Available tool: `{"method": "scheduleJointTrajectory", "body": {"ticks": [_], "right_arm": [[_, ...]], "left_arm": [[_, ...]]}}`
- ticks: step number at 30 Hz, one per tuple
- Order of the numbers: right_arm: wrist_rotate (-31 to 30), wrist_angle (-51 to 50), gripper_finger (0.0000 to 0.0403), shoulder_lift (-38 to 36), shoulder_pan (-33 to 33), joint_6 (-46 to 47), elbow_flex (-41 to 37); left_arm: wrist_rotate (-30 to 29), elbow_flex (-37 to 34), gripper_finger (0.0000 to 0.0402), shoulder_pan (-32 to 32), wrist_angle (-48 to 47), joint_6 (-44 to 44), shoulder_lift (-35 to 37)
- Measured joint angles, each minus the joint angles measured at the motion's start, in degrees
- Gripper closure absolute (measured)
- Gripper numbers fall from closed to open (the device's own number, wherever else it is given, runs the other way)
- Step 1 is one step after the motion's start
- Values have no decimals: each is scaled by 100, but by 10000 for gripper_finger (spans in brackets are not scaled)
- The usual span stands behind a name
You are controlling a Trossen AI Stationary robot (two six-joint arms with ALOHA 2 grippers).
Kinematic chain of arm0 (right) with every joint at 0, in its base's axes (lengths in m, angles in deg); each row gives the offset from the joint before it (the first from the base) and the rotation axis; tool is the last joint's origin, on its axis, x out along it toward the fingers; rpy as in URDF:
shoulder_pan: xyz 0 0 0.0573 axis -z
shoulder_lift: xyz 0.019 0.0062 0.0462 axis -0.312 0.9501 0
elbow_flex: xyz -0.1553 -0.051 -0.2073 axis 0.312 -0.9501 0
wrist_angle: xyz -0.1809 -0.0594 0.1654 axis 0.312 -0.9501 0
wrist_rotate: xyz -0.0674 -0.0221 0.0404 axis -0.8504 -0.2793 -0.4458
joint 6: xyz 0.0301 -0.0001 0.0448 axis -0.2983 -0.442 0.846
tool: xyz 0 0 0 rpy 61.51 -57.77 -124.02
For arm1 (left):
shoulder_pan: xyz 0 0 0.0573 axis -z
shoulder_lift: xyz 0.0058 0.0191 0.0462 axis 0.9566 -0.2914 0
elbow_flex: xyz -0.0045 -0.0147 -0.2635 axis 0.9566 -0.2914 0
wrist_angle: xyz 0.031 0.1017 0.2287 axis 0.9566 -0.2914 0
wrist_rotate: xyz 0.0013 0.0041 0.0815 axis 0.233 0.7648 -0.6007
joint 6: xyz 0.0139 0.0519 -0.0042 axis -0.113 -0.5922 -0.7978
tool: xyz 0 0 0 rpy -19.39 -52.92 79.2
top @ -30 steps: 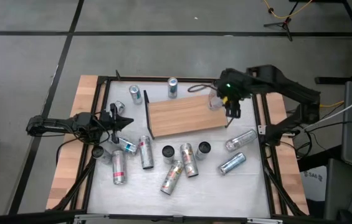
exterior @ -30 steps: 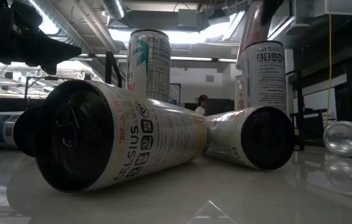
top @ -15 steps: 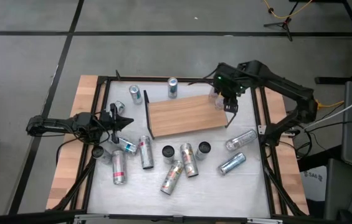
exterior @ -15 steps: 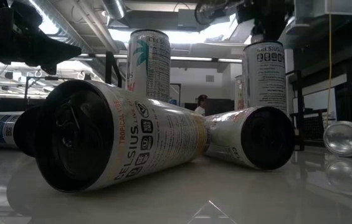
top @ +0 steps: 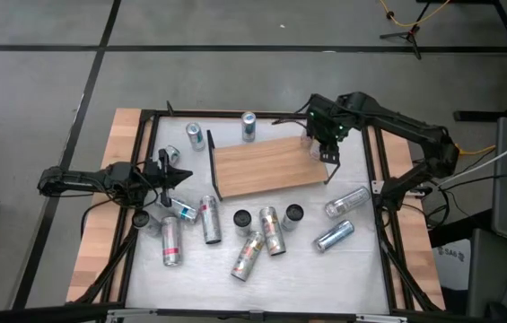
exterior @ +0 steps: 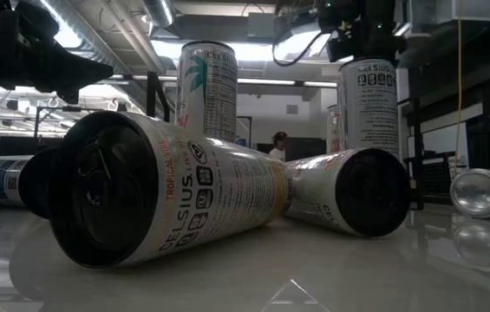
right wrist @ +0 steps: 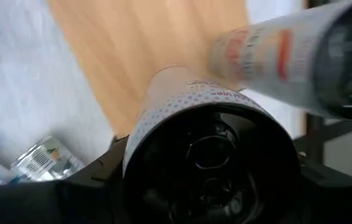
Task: Place canned beverage on shelf
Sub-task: Put the white-pink soda can on the shelf aligned with the other white-pink soda can
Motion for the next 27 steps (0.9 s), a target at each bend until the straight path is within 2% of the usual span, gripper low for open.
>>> {"method": "scheduleJointTrajectory", "body": {"ticks": [12,27], "right_arm": [[-13,408,155,-4,4,2,-395],[-262,580,155,-4,4,6,-426]], "left_arm": [[1,-1,400,2,0,0,1],[0,-1,400,1,0,0,1]]}}
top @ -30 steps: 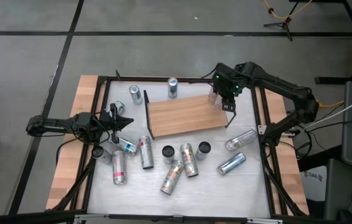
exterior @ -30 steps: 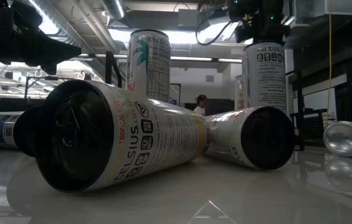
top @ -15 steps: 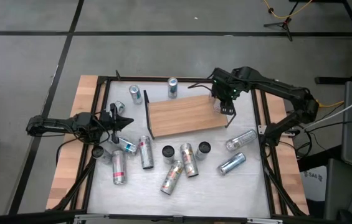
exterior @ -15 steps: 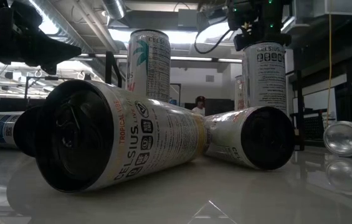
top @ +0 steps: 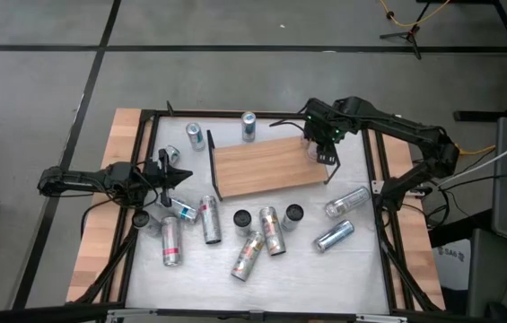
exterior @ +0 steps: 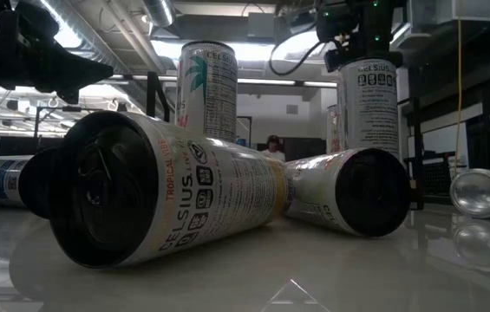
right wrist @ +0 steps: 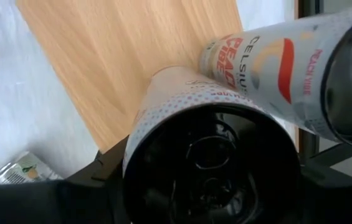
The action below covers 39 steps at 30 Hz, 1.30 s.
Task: Place canned beverage on shelf
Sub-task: Put the white-pink soda can on the shelf aligned with the other white-pink soda can
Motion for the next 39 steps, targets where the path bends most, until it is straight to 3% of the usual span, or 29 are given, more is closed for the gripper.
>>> {"method": "scheduleJointTrajectory", "body": {"ticks": [16,28,39], "right_arm": [[2,20,154,24,0,2,0],[-2,22,101,26,0,5,2],[-63,5,100,26,0,5,2]], "left_arm": [[0,0,400,0,0,0,0],[2,-1,400,-1,0,0,1],[0,0,400,-1,4,0,-1]]}}
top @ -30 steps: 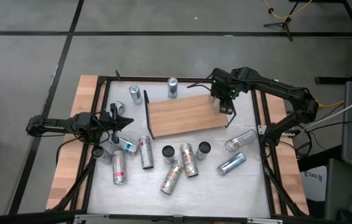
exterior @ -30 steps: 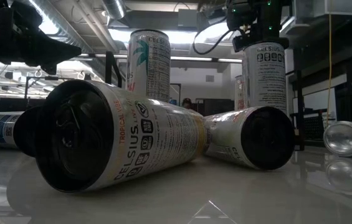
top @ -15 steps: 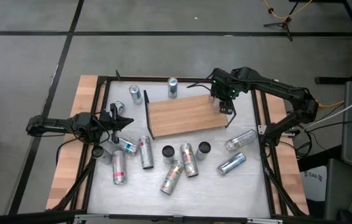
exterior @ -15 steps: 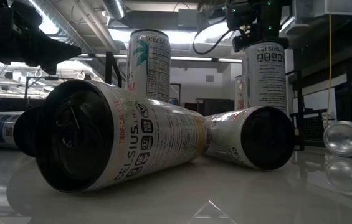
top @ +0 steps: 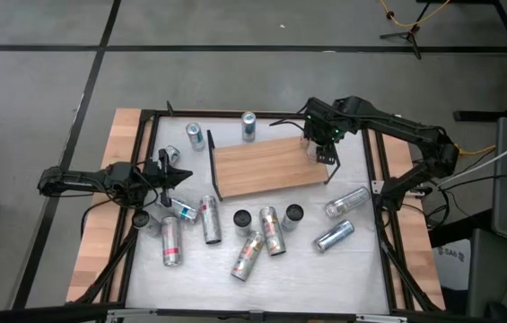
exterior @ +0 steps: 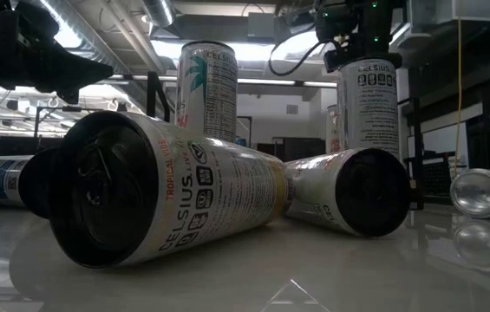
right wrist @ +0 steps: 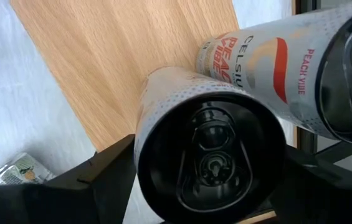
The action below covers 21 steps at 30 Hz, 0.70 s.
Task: Place canned beverage on shelf
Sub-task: Put the white-pink soda can on the shelf aligned with the other white-pink soda can, then put the blue soda can on the shelf
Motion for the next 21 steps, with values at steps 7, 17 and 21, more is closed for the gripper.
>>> {"method": "scheduleJointTrajectory", "body": {"ticks": [7,17,21], "right_arm": [[-42,-110,100,-269,-2,6,70],[133,-385,100,-918,-4,361,472],[465,-403,100,-1177,-9,513,472]], "left_arm": [[-20,-1,400,1,796,-2,1],[-280,64,397,0,2102,-2,-1],[-643,380,369,0,2112,-2,-149]]}}
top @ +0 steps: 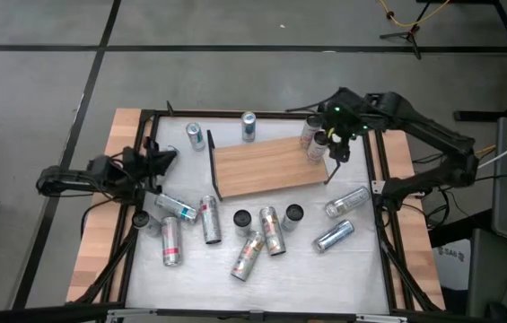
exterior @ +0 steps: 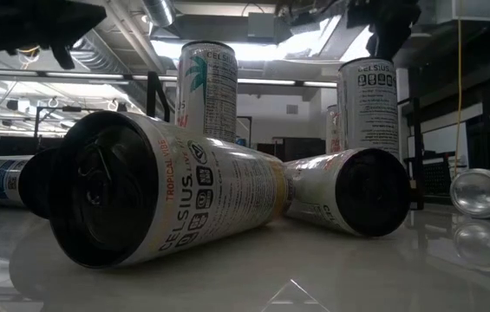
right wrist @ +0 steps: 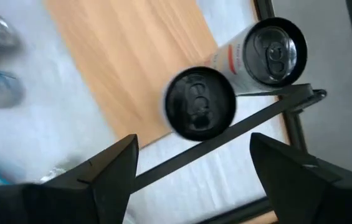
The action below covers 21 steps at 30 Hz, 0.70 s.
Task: Place canned beverage on shelf
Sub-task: Put the blue soda can on the shelf
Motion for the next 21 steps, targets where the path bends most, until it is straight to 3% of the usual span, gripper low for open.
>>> {"method": "scheduleJointTrajectory", "body": {"ticks": [5,12,16,21], "right_arm": [[99,0,100,-229,0,13,0],[111,3,100,-299,0,11,0],[117,46,100,-298,0,9,0],[188,48,100,-296,0,6,0]], "left_arm": [[-460,638,300,0,-12,-89,-598],[-1674,1719,184,0,-347,7,-2083],[-2293,2473,139,-37,-342,12,-2949],[-1933,3393,124,-244,-400,9,-3854]]}}
